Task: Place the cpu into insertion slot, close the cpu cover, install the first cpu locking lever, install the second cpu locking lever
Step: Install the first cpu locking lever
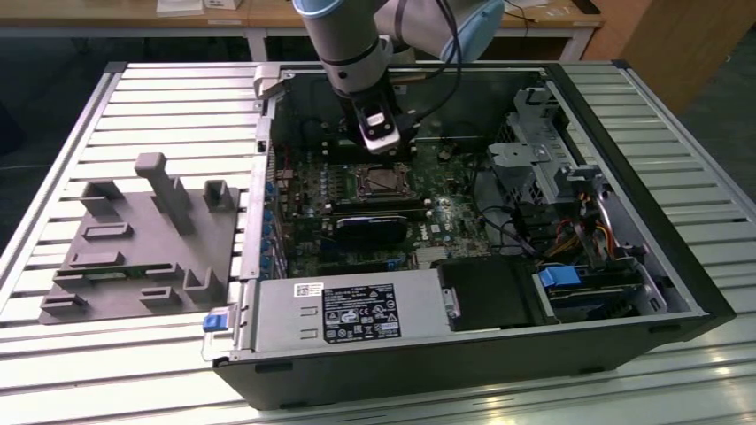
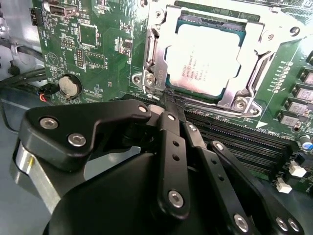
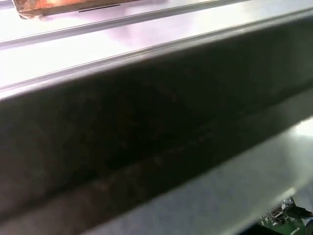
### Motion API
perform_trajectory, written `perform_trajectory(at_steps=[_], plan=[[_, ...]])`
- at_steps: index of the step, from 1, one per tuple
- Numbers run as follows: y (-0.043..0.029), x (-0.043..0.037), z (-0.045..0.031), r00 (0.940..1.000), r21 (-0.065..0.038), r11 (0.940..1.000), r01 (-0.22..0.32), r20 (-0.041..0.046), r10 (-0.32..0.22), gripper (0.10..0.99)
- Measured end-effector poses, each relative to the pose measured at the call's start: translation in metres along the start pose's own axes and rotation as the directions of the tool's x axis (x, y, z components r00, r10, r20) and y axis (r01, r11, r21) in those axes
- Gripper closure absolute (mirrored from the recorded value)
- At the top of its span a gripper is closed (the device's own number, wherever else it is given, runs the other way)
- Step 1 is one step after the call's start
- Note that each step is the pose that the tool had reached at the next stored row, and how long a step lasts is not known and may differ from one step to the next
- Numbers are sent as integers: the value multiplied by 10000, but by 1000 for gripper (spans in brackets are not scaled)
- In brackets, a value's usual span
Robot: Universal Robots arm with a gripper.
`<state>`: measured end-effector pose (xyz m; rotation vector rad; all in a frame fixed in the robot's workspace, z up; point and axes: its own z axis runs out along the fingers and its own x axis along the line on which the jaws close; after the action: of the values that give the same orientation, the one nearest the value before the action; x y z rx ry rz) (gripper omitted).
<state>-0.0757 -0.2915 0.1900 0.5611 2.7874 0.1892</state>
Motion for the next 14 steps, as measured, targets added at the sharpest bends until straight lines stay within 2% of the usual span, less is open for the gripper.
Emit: perform_trajectory(at_steps=[8, 14], plan=[[-6, -6, -9, 10000, 3, 10000, -13, 4, 13, 984], [12, -29, -97, 10000, 12, 10000, -40, 8, 40, 984]])
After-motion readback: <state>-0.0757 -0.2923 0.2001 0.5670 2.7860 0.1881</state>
